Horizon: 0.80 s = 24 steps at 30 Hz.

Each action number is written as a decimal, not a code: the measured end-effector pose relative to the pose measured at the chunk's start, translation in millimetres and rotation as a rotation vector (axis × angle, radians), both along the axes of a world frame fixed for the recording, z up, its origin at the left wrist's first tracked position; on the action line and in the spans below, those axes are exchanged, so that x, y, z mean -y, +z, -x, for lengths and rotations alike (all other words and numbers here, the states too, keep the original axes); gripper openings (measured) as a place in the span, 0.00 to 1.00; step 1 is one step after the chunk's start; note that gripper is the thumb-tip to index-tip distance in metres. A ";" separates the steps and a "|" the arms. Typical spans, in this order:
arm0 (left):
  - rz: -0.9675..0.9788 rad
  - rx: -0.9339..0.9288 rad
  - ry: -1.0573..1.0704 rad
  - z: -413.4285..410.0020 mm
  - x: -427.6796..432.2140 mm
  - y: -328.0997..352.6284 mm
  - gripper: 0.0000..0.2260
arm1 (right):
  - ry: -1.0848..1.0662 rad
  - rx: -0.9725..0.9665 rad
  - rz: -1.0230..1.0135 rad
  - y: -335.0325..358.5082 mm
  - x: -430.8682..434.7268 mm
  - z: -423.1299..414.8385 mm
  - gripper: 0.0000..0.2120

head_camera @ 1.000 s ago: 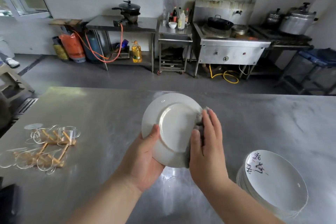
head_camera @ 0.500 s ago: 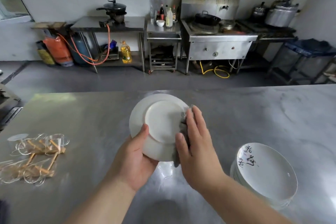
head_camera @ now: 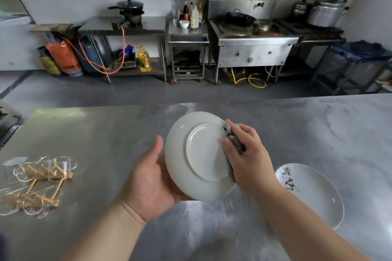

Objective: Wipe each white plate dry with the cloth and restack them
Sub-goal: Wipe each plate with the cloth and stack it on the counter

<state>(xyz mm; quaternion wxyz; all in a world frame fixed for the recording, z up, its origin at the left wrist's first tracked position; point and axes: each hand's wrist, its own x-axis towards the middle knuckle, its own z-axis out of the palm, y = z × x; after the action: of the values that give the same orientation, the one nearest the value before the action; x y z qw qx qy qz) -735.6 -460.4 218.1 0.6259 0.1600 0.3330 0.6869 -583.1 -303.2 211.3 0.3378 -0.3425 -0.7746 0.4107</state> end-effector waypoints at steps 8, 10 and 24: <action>0.038 -0.081 0.175 -3.8 -8.2 -10.8 0.25 | 0.125 0.163 -0.169 24.0 -7.8 9.8 0.20; 0.009 -0.007 0.260 -5.9 -13.3 -10.3 0.25 | 0.032 0.135 -0.103 5.7 22.2 4.2 0.25; -0.007 -0.002 0.416 -29.4 -46.4 -8.0 0.25 | -0.028 0.299 -0.248 -5.1 66.2 27.9 0.32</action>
<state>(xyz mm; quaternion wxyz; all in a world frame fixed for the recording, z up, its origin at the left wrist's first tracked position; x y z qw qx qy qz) -706.2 -414.0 210.1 0.4699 0.0906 0.3572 0.8022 -611.0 -369.3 206.1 0.2644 -0.3662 -0.8558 0.2521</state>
